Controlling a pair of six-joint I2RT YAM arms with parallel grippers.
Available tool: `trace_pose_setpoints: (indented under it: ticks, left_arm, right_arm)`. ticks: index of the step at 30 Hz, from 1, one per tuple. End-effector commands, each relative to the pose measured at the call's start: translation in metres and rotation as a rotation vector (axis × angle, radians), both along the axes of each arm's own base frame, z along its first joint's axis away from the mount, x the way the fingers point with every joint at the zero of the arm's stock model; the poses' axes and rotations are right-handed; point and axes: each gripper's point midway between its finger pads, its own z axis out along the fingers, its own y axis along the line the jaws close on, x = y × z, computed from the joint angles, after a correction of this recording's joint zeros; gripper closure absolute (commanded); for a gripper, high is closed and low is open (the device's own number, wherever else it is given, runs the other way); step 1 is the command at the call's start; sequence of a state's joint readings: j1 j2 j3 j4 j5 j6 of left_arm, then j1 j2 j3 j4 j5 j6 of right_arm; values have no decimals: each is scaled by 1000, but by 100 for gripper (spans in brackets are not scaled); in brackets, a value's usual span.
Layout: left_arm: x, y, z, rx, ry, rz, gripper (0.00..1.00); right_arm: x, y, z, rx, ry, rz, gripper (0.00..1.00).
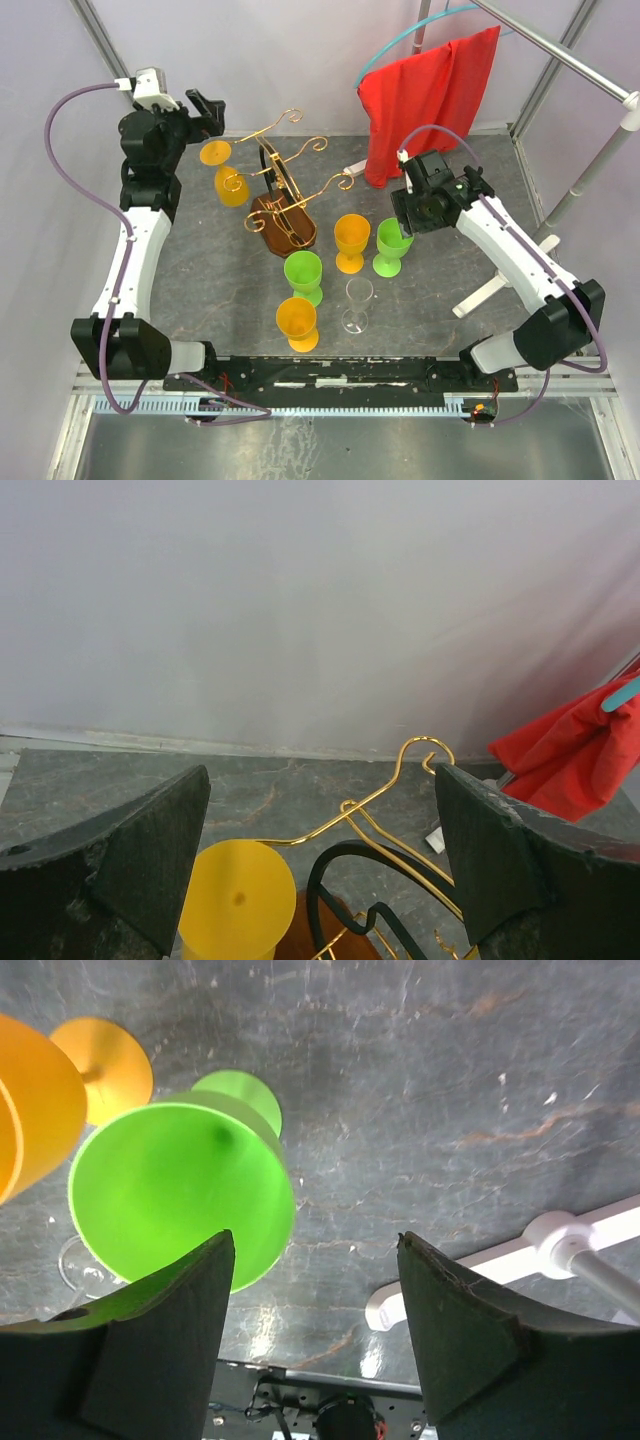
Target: Place the wine glass upside down on the wine glass rack
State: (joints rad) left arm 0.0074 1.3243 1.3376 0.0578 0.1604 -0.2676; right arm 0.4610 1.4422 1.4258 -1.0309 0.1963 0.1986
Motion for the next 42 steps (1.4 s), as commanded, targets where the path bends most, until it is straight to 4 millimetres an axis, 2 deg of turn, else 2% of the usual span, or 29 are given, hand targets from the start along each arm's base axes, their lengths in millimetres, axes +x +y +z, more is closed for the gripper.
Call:
trace_pose_setpoints:
  ticks: [1, 8, 16, 18, 23, 25, 27, 29, 35, 38, 42]
  left_arm:
    - [-6, -7, 38, 25, -80, -24, 1]
    - [-8, -11, 37, 31, -71, -31, 1]
    - [-11, -15, 37, 33, -57, -49, 1]
    - [-10, -18, 37, 27, -46, -65, 1]
    - [-5, -22, 31, 16, -16, -84, 1]
    - [-4, -22, 32, 15, -12, -84, 1]
    - [-3, -22, 32, 7, -3, -86, 1]
    - [1, -23, 37, -21, 18, -83, 1]
    - [20, -32, 30, -143, 161, -106, 1]
    - [24, -34, 31, -226, 168, -100, 1]
    - [26, -47, 34, -369, 184, -156, 1]
  right_arm:
    - [-2, 10, -3, 77, -22, -20, 28]
    - [3, 18, -20, 102, -1, -15, 43]
    - [12, 21, -17, 94, -13, -4, 81]
    - [16, 20, -14, 84, -26, -5, 87]
    - [23, 19, -16, 49, -15, 1, 99]
    - [26, 17, -10, 37, -26, -5, 99]
    - [31, 15, 6, 32, -67, -12, 99]
    - [41, 12, 34, 22, -138, -24, 99]
    - [78, -19, 117, -167, -340, -73, 99]
    - [92, -15, 162, -140, -475, -52, 99]
    - [105, 14, 225, 22, -709, 60, 99]
